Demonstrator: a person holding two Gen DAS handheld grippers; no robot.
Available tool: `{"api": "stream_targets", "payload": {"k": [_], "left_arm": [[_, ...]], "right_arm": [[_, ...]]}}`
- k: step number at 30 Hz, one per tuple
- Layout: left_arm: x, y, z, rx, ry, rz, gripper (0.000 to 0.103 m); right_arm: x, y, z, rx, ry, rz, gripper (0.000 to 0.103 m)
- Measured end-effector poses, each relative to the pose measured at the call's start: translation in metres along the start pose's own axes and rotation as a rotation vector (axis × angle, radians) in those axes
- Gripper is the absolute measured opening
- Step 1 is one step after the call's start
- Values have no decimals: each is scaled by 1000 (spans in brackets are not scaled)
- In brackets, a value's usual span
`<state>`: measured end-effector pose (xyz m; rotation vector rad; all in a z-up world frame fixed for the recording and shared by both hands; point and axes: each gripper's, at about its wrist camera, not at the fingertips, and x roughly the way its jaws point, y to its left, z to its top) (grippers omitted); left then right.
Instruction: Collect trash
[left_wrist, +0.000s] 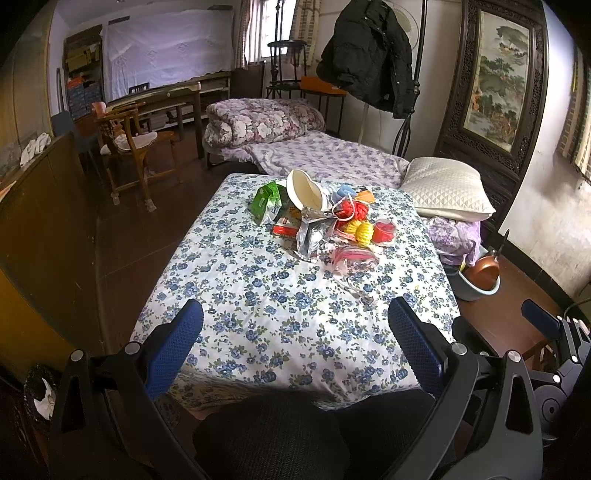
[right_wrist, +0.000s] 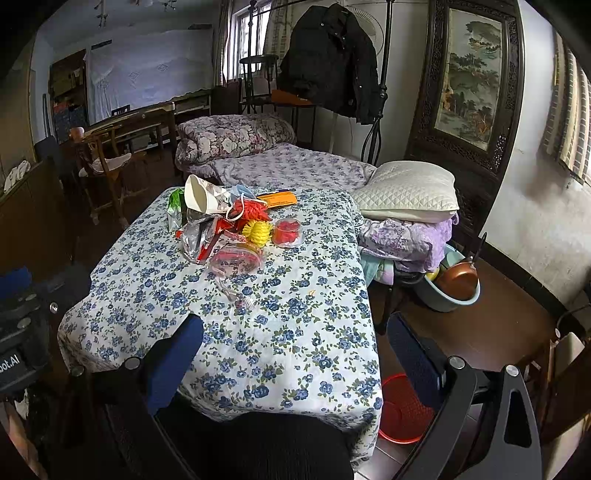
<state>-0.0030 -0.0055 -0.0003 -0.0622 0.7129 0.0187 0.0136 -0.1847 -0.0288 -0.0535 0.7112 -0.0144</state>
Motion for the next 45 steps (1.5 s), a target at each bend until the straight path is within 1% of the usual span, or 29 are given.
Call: {"api": "stream_targets", "payload": {"k": [35,41,45], "left_arm": [[-3,-4,0,2,2,-4,96],[-2,-11,-5,8,-2,-8,96],[1,-7,-4,3,8,-10,96]], "right_arm": [[0,0,1,-1,5,1,97],[1,2,1,-2,4,0,97],[8,-1,-3,-1,12,-1,97]]}}
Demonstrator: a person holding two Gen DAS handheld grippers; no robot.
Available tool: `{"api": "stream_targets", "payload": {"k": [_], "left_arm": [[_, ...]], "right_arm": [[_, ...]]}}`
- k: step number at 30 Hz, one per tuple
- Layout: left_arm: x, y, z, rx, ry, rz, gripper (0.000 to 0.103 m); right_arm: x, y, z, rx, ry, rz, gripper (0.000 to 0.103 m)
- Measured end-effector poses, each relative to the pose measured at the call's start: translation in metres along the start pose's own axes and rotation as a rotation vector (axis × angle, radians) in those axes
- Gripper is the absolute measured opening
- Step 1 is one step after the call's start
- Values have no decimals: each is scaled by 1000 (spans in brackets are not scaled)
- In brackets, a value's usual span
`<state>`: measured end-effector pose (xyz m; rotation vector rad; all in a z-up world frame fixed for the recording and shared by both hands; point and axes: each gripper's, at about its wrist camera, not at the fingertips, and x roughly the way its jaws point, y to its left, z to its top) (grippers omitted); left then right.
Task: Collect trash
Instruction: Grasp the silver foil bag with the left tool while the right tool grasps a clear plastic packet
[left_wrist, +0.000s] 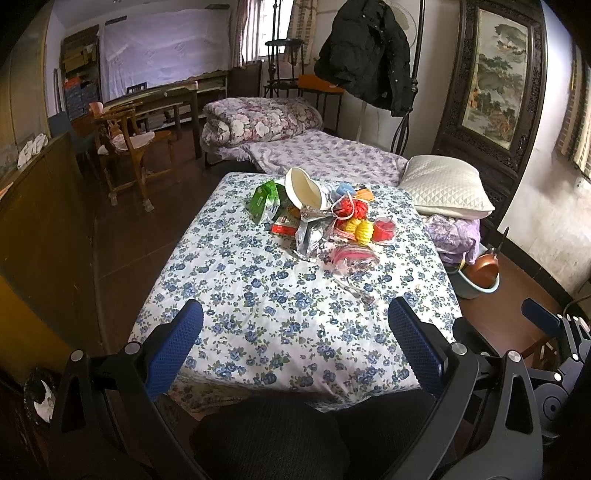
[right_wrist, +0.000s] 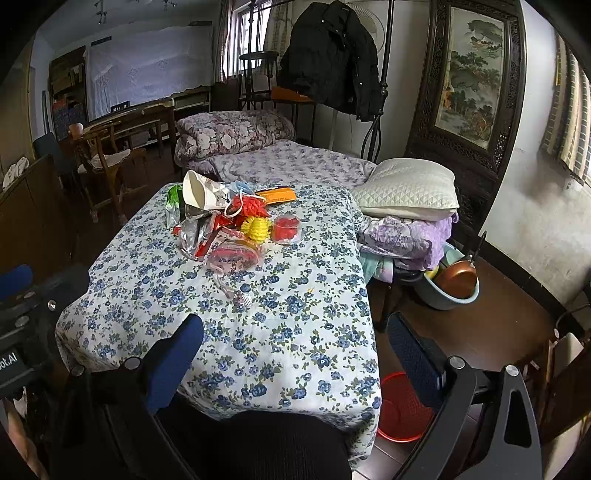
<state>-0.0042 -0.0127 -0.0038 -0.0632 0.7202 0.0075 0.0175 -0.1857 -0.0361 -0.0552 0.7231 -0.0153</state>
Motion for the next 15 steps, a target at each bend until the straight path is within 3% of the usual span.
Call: {"api": "stream_targets", "payload": {"k": [5,12,15], "left_arm": [[16,16,3,-12,28,21,96],[47,81,11,-119,54,139,96],[60,106,11,-165,85,160,96]], "right_arm": [[19,4,-4,1,35,7,97],[81,22,25,0,137,211,97],[124,34,40,6,200,218,97]]}}
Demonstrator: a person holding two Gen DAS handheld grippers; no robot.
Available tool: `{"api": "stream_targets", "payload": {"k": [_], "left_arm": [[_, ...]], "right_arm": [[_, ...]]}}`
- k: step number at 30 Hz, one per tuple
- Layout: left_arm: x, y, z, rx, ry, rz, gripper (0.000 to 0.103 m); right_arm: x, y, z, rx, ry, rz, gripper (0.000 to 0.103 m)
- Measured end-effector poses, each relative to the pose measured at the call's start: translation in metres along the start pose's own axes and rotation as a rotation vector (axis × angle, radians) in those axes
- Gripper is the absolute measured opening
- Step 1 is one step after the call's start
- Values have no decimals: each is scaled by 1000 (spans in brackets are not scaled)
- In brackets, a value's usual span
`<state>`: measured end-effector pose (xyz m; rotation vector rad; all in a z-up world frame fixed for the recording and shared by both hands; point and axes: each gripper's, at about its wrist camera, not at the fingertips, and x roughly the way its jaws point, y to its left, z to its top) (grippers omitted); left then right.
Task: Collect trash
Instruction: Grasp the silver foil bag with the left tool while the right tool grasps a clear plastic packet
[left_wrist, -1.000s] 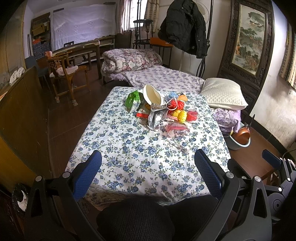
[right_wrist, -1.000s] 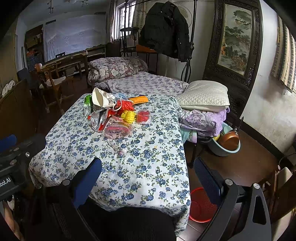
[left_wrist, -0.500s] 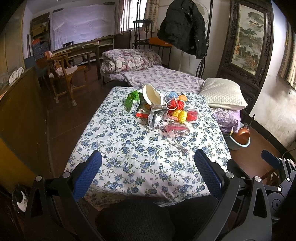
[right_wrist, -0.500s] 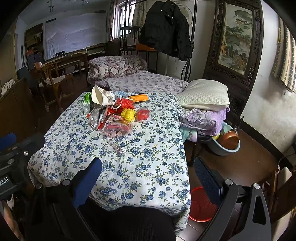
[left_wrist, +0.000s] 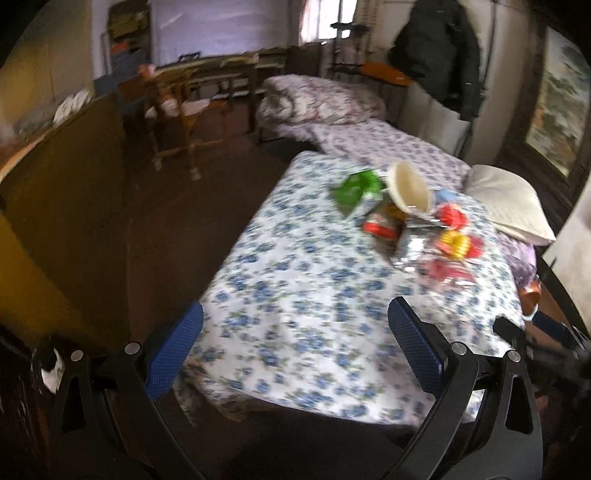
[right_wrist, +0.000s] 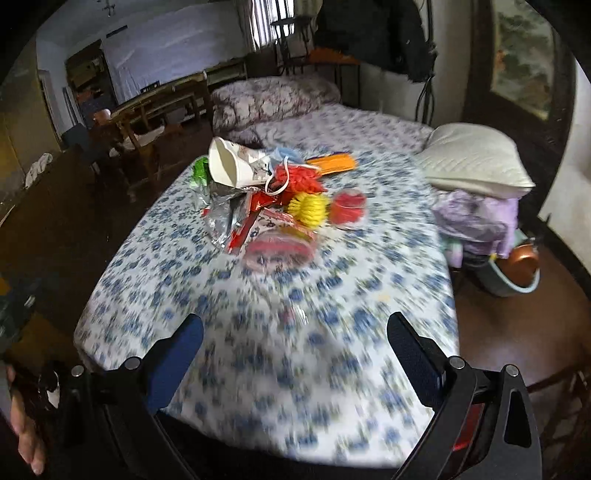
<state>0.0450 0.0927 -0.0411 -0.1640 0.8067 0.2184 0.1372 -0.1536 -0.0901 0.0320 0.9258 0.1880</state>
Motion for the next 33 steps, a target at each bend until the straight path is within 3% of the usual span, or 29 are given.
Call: {"api": "stream_targets", "payload": {"k": [5,9,15,18,19,20,24,27,33], "left_arm": [[25,21,-1,-40,58,21,96],[38,17,-3,-26,86,24,96],[50,6,-8,2,110,15,96],[55,-1,-7,9,117,3,96],[58,-3,-6,12,115,0,96],[59,-7,-4,19,107,-3,96],[76,-24,4,41,96,-38,96],[96,-41,16,70,120,-108,96],[134,-84,39,127,152,-166,96]], "right_arm": [[57,5,25,47,63,29,97],[86,9,34,67,95,23,97],[103,14,34,65,73,-3,97],[104,12,33,66,46,6,76],[101,10,32,65,28,23,57],[98,6,31,74,23,51,48],[89,0,27,86,13,98,22],[74,-4,20,89,1,112,21],[35,-16,-5,80,-27,122,22]]}}
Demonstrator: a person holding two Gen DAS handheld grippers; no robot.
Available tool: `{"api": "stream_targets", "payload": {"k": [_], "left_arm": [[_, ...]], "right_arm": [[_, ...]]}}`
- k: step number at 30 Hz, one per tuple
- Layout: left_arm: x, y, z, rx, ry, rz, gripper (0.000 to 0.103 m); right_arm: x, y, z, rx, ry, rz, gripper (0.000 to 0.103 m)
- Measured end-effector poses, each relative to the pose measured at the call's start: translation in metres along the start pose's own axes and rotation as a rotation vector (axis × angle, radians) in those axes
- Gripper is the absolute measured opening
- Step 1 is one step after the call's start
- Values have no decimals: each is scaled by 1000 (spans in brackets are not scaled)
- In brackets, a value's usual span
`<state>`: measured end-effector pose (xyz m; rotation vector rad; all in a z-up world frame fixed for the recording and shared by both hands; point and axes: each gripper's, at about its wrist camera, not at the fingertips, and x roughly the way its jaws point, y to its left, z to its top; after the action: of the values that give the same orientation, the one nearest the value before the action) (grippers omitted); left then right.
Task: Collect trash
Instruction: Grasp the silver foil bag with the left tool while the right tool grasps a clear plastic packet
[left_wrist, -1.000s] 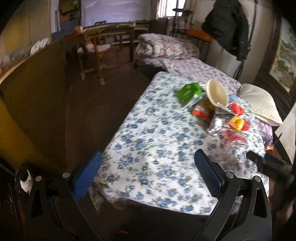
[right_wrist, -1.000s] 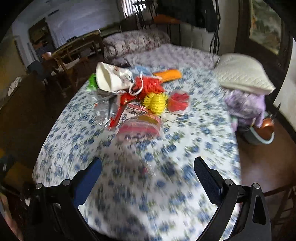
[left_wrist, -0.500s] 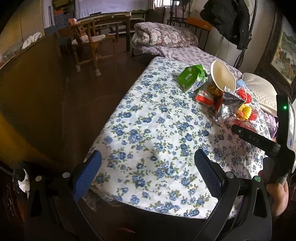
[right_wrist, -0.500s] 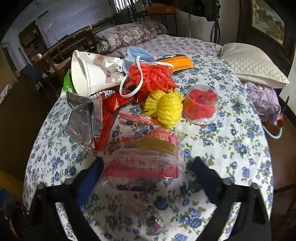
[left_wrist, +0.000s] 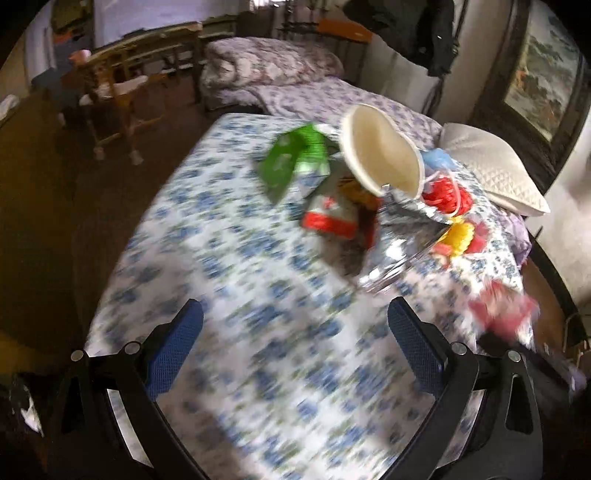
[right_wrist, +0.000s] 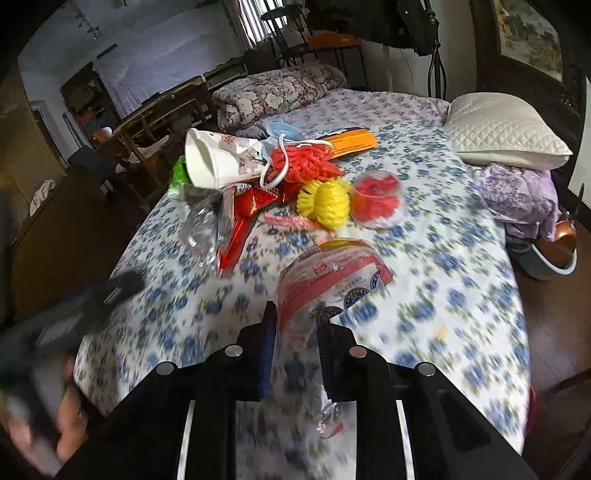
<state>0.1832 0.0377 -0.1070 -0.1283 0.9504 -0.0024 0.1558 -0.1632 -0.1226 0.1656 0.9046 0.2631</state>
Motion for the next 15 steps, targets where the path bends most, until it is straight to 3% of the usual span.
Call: {"api": "stream_targets", "payload": {"k": [5,8,14,15], "left_arm": [[26,-20,14,28,20,-4,96],[37,-28,18,34,43,-48,96],[64,-43,27,60,64,-13,96],[68,-42,30,50,60,-20,91]], "right_arm": [[-23,-9,-13,2,-7,17,24],[-32,-12,-12,7,-27,22,25],[-35,-19,-9,20,-44,27,26],[-33,-20,-9,22,-42,28,27]]}}
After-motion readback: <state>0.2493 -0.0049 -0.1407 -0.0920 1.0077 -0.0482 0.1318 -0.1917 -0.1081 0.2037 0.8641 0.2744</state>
